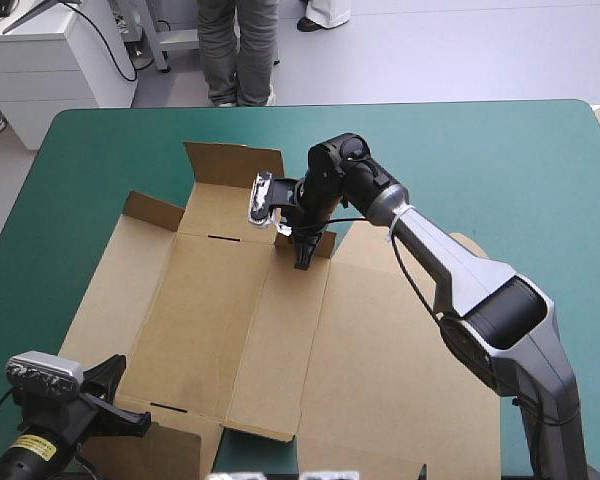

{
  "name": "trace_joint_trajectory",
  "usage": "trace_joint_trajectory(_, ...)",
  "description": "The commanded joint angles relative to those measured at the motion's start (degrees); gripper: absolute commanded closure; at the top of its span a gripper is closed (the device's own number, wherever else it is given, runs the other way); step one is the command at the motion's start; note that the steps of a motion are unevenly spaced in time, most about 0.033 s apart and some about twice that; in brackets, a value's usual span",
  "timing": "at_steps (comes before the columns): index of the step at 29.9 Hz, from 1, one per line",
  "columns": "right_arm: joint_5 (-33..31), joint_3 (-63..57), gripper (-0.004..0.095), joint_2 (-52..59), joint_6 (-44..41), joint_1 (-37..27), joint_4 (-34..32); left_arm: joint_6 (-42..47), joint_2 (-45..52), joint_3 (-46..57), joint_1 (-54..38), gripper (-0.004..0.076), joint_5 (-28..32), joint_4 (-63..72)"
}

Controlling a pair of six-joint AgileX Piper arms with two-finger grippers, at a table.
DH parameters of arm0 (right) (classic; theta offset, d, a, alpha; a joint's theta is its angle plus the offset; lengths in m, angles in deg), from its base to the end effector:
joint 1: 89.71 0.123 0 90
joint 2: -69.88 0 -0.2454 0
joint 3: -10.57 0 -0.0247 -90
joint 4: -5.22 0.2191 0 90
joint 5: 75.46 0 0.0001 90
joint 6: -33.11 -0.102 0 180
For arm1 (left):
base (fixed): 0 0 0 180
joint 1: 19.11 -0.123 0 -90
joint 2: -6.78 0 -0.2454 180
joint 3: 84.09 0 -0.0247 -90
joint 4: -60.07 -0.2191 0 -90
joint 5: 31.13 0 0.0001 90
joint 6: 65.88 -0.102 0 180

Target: Fold the box

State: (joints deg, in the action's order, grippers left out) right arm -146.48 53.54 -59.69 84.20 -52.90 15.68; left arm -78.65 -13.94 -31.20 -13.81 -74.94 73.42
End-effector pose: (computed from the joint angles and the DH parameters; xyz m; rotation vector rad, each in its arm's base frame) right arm 0.3195 0.2610 0.2571 -1.8674 1.9868 0.1831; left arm 0.0619 -0.0221 0.2501 0.2486 2.0191 -0.1880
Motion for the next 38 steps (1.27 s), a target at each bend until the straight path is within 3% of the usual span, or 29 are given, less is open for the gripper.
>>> trace_joint_trajectory(1, -0.2, 2.0, 0.0929, 3.4, 2.1, 0.9, 0.9, 0.3, -1.0, -1.4, -0.1, 0.0731, 3.9, 1.0)
trace_joint_trajectory(9, 1.4, 2.0, 0.0895, 3.4, 2.2, 1.2, -0.3, 0.3, -1.0, -1.4, -0.1, 0.0731, 3.9, 1.0)
trace_joint_trajectory(14, 2.5, 2.0, 0.064, 3.4, 1.8, 1.2, -0.4, 0.3, -1.0, -1.4, -0.1, 0.0731, 3.9, 1.0)
trace_joint_trajectory(17, 3.2, 2.0, 0.0553, 3.4, 1.8, 1.2, 0.0, 0.3, -1.0, -1.4, -0.1, 0.0731, 3.9, 1.0)
trace_joint_trajectory(23, 0.1, 2.3, 0.0578, 3.8, -2.1, 1.2, -1.1, 0.3, -1.0, -1.4, -0.1, 0.0731, 3.9, 1.0)
trace_joint_trajectory(26, -0.3, 2.8, 0.0586, 5.4, -8.9, 1.2, -2.7, 0.3, -1.0, -1.4, -0.1, 0.0731, 3.9, 1.0)
trace_joint_trajectory(31, -0.3, 3.0, 0.0587, 10.7, -9.5, 1.2, -2.7, 0.3, -1.0, -1.4, -0.1, 0.0731, 3.9, 0.8)
trace_joint_trajectory(38, -0.3, 3.0, 0.0704, 19.0, -19.5, -4.0, -10.5, 0.3, -1.0, -1.4, -0.1, 0.0731, 3.9, 0.8)
